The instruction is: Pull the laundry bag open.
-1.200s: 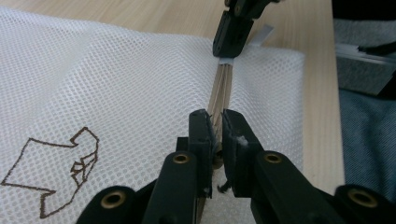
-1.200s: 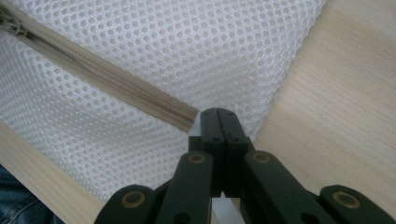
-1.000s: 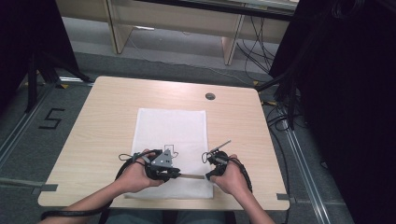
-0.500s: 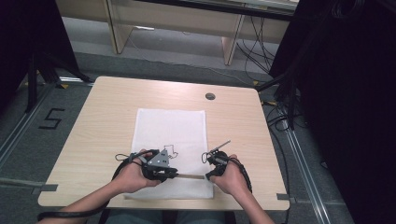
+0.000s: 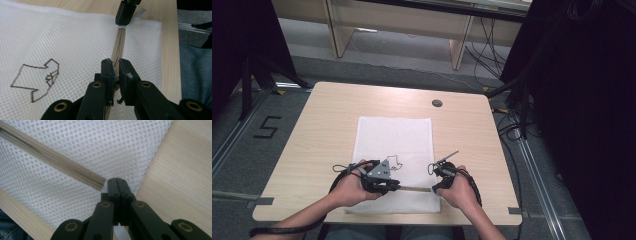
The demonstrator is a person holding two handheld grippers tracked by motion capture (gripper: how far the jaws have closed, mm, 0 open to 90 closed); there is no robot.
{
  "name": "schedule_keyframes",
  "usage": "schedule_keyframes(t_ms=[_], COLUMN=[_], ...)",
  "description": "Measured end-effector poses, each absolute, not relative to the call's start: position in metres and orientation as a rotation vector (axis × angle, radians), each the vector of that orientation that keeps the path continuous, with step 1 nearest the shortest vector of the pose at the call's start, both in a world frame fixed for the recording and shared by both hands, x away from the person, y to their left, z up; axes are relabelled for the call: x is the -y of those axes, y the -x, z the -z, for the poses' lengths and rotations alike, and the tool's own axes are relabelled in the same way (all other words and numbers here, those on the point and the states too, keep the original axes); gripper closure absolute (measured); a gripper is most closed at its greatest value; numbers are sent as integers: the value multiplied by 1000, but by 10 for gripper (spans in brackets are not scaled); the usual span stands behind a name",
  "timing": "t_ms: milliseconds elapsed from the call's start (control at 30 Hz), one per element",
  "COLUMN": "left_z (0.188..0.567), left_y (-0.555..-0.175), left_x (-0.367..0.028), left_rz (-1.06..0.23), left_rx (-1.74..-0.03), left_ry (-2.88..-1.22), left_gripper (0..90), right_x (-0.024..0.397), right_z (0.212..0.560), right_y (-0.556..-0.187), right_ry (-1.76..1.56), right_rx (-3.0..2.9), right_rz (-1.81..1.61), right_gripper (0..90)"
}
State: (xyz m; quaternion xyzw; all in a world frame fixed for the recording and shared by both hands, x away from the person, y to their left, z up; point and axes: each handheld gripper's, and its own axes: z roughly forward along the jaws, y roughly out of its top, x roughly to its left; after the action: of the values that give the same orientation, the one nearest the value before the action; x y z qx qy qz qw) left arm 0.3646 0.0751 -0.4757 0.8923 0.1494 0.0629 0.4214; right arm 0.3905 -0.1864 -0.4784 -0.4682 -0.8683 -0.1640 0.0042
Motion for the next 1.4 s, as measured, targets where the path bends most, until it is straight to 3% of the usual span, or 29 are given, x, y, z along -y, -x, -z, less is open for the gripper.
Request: schedule_keyframes(t_ms=[1400], left_z=[472], left_y=[-362], left_x=[-94], left_rz=[-152], left_rx=[-381], left_ry=[-2218], left_gripper=[822], right_x=[188], right_z=[478], right_y=[-391], right_ry=[1475], right_rx=[2728], right_rz=[513], right_gripper=[900])
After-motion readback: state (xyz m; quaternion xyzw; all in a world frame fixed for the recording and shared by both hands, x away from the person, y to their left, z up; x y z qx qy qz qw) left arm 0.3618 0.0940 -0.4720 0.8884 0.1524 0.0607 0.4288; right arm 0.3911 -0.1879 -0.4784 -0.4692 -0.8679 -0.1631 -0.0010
